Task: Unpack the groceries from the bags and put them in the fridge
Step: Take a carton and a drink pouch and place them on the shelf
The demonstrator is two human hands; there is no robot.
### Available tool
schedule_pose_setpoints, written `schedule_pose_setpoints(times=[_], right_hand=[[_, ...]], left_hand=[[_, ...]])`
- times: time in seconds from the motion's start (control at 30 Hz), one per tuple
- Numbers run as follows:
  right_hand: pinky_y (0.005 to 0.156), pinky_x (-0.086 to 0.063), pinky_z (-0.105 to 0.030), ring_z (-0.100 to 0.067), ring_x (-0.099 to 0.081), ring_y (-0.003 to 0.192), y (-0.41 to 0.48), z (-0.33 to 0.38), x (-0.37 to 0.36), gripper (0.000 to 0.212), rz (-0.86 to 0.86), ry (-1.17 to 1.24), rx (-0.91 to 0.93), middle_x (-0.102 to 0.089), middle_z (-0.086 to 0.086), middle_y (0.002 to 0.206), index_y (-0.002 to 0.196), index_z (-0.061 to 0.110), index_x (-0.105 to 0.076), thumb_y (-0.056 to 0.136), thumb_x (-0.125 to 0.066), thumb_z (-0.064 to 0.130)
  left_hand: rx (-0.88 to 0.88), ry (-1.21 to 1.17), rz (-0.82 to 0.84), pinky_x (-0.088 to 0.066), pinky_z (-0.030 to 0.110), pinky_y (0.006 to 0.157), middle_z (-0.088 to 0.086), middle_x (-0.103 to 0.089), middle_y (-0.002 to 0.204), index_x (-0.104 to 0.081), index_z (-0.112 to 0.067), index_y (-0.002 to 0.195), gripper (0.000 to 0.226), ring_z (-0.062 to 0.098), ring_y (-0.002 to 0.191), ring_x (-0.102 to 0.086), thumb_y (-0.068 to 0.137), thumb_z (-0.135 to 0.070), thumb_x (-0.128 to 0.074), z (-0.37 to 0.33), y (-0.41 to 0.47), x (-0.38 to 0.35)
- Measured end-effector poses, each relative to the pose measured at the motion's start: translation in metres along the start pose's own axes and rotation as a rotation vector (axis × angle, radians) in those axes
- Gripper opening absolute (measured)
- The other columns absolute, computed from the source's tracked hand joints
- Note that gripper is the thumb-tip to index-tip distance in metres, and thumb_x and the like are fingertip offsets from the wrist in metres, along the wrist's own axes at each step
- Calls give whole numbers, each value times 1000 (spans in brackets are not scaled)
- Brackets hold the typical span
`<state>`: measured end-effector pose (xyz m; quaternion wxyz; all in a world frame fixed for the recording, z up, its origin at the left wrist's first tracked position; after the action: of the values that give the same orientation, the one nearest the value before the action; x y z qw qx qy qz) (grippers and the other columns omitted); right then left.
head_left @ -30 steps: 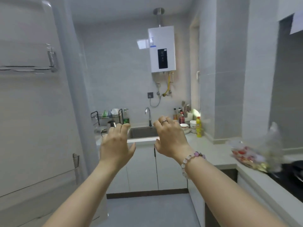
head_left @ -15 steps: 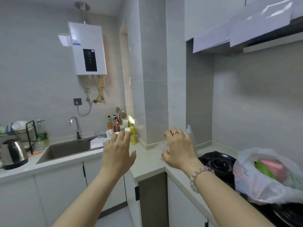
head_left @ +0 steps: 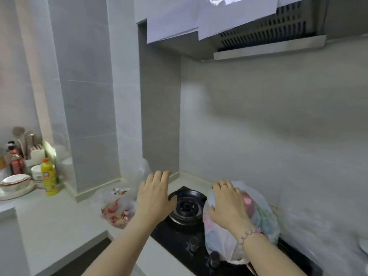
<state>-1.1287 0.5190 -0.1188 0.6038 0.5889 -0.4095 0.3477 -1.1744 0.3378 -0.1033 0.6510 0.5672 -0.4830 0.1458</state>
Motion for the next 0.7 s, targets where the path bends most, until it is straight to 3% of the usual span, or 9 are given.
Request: schedule_pose_setpoints(times=[0.13,0.23,0.37,0.7], right_hand=[[78,-44,-30,-21,-55,101,0,-51,-6,37,-33,-59,-138,-56,-1,108,102,15,-58,70,-70,27],[86,-38,-31,-21,-47,113,-6,-87,-18,37,15,-79,-222,-49,-1,118,116,16,-51,81,-56,27],[92,-35,-30,-19,-41,120,-19,-127,-33,45,52,-139,-347,-44,0,127,126,18,-45,83,-54,27],[98,-33,-30,-18,-35,126,25,-165,-60,52,102,-217,-605,-37,-1,136,134,17,-36,86,-52,28]], left_hand=[[-132,-89,31,-37,27,89,-3,-46,129,-32,-22,139,63,19,116,-45,84,-40,-57,-40,28,-41],[-184,-196,31,-37,25,87,-4,-47,128,-33,-21,139,63,19,115,-46,84,-39,-58,-67,54,-67],[-268,-360,135,-35,23,92,-5,-42,132,-28,-21,141,64,16,120,-42,86,-40,-56,-100,76,-112],[-582,-369,302,-34,27,96,-5,-38,136,-23,-21,142,64,18,120,-38,88,-38,-54,-142,160,-193]])
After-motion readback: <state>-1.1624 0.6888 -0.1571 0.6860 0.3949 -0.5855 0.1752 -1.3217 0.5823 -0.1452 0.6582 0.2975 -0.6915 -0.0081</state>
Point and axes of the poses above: each hand's wrist, its own y-axis towards the middle knuckle, its own x-axis out of the back of the hand, z = x × y, the point moved 3 cm from there along y, towards the middle knuckle
